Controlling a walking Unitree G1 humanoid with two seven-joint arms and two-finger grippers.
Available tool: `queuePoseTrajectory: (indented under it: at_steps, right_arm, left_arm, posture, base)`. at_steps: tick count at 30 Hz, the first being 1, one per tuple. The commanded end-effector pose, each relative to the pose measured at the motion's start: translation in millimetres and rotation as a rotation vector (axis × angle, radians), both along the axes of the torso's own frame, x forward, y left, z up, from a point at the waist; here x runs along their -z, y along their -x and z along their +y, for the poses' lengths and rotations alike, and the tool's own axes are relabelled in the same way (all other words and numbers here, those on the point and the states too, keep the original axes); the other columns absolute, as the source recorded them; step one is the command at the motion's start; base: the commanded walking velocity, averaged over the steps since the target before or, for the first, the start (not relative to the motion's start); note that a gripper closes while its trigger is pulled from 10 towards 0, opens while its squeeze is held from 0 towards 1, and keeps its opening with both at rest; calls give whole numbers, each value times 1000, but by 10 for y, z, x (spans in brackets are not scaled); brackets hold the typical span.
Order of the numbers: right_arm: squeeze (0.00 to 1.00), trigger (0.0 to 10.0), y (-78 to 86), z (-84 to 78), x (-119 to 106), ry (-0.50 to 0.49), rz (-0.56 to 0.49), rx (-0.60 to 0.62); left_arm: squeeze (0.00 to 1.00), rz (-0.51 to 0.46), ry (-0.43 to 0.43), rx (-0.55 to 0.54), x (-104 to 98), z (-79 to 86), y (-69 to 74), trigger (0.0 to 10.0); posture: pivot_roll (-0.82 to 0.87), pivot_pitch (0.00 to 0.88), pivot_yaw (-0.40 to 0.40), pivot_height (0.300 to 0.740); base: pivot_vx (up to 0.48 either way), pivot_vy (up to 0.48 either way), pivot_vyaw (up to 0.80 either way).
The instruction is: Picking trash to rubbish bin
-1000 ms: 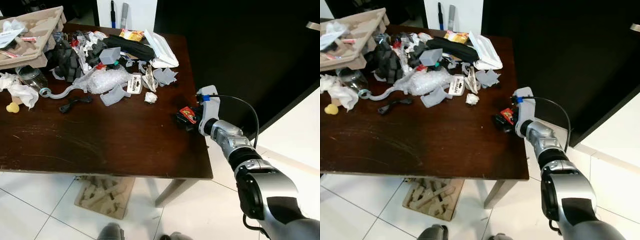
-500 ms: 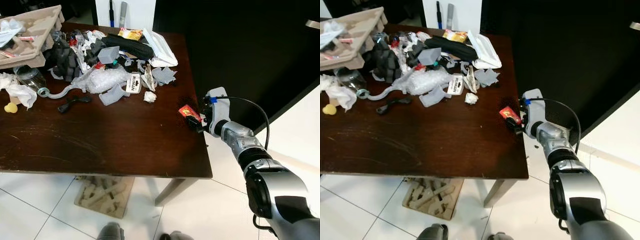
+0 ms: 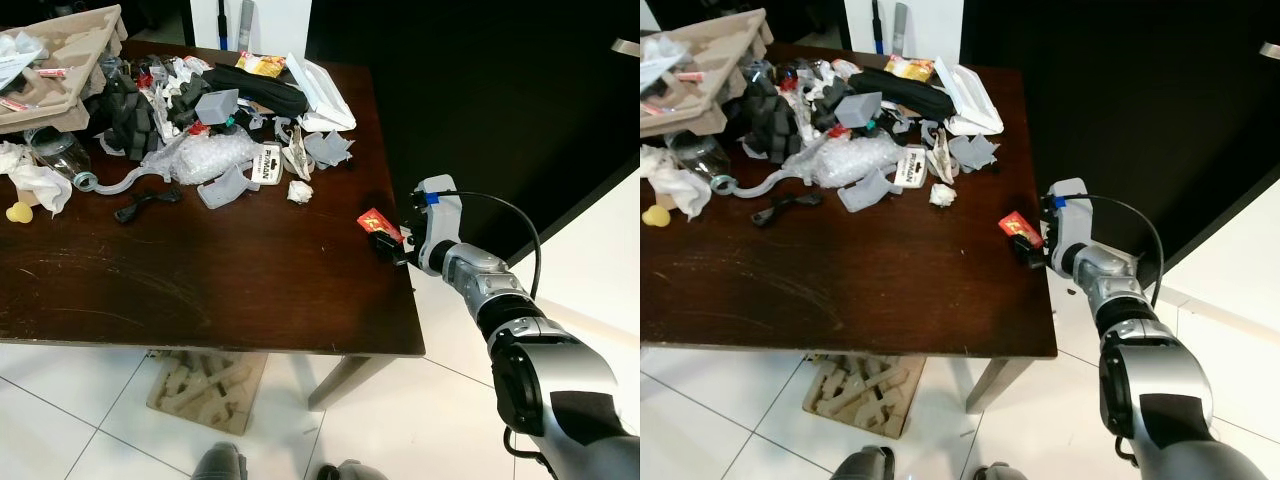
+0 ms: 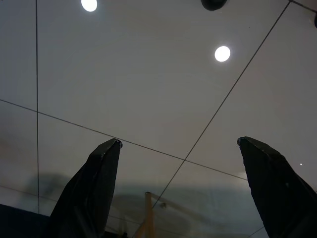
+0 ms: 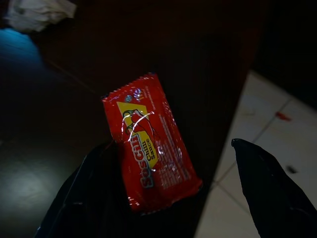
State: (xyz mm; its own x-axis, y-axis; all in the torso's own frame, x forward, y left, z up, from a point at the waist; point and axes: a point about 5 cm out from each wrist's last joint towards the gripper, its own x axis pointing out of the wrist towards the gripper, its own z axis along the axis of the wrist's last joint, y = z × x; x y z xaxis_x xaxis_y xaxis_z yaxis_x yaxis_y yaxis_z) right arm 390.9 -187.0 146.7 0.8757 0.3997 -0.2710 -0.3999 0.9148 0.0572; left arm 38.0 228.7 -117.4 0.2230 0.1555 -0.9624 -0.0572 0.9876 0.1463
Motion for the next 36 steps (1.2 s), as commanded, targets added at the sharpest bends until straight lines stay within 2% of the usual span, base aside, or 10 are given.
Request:
queuePoseTrajectory:
  at_steps: [1, 7, 8, 9, 10, 11, 22, 30, 36]
  right_arm:
    - [0, 10000, 93, 10, 229, -33, 120, -6]
    - [0, 10000, 126, 8, 292, -27, 177, -18]
    - [0, 9098, 129, 8, 298, -28, 184, -19]
    - [0, 9098, 130, 9, 300, -30, 188, -19]
    - [0, 2824, 125, 0, 293, -22, 184, -11]
    - [0, 0, 120, -5, 285, -20, 179, -4]
    - [0, 0, 97, -46, 241, -25, 152, 38]
    - [0, 0, 74, -87, 189, -70, 103, 86]
    - [0, 0, 27, -148, 40, -219, 21, 138]
  left_arm:
    - [0, 36, 18, -3, 26, -73, 127, 10000]
    - [0, 32, 18, 0, 23, -61, 103, 10000]
    - [0, 31, 17, 1, 21, -55, 97, 10000]
    - [0, 30, 16, 2, 20, -51, 93, 10000]
    - [0, 30, 15, 2, 19, -46, 90, 10000]
    - [0, 30, 14, 3, 18, -41, 88, 10000]
    - [0, 29, 12, 11, 16, -40, 65, 10000]
    - [0, 25, 11, 20, 13, -38, 27, 10000]
    - [0, 23, 10, 22, 11, -32, 7, 10000]
  posture:
    - [259, 247, -103, 740]
    - [257, 238, -106, 740]
    - [257, 236, -107, 740]
    - [257, 236, -107, 740]
    - [256, 234, -107, 740]
    - [255, 232, -107, 740]
    - [252, 222, -105, 740]
    - [248, 223, -100, 740]
    - [248, 220, -97, 740]
  base:
    - [0, 0, 0]
    - [0, 0, 0]
    - [0, 0, 0]
    - [0, 0, 0]
    - [0, 0, 0]
    - [0, 0, 0]
    - [0, 0, 0]
    - [0, 0, 0]
    - [0, 0, 0]
